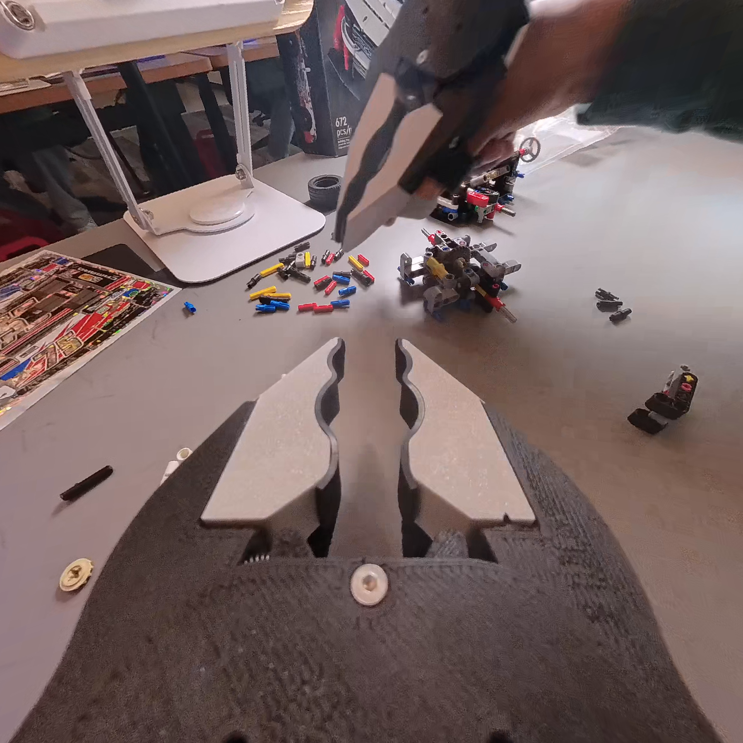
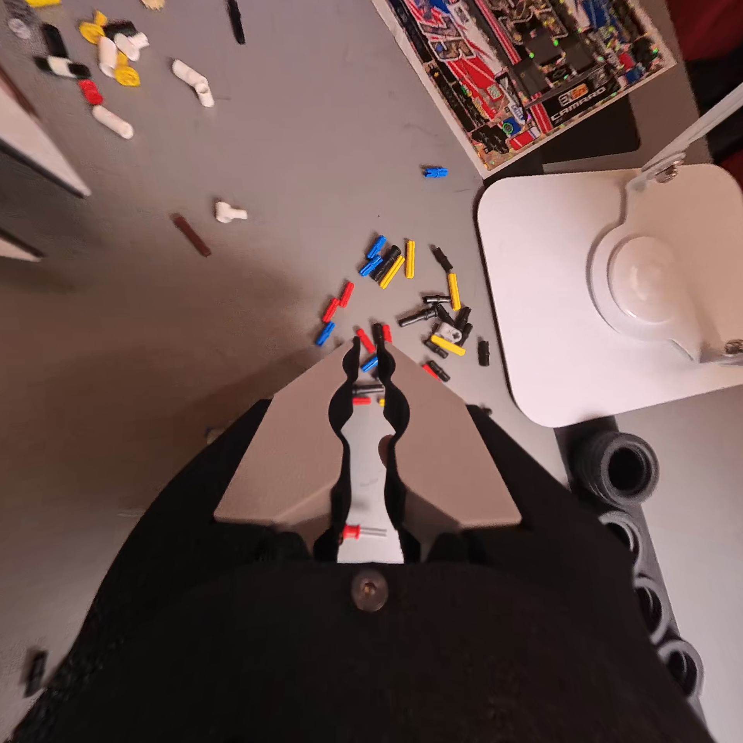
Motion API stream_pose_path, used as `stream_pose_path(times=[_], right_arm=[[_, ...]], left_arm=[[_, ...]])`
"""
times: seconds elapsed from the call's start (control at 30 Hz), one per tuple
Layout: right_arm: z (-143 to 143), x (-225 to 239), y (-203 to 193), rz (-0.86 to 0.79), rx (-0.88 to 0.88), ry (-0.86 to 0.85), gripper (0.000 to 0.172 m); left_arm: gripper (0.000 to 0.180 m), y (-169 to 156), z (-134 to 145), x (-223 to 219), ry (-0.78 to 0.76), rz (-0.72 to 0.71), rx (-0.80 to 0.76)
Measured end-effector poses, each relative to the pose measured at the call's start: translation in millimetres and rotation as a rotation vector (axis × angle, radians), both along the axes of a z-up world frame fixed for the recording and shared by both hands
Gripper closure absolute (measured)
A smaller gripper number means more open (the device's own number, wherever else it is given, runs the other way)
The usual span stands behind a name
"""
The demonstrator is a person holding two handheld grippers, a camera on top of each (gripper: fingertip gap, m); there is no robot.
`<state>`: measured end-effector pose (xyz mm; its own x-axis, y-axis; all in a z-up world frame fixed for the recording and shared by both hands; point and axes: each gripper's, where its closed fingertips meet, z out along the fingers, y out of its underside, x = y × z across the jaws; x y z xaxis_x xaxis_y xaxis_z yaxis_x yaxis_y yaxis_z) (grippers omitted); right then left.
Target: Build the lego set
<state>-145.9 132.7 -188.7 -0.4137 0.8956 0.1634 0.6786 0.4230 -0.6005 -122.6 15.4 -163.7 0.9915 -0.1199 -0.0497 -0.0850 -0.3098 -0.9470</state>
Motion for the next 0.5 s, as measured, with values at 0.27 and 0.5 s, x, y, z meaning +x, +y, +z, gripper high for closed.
stream_pose_path(times=[0.27, 0.5], right_arm=[[-29.6, -11.5, 7.8, 0.051, 0.032, -0.092, 0.168], [-32.1, -15.2, 6.7, 0.071, 0.036, -0.110, 0.165]], left_arm=[[0.156, 1.0, 4.5, 1.2, -0.010, -0.014, 0.012], [0.156, 1.2, 4.3, 0.7, -0.020, -0.016, 0.011]])
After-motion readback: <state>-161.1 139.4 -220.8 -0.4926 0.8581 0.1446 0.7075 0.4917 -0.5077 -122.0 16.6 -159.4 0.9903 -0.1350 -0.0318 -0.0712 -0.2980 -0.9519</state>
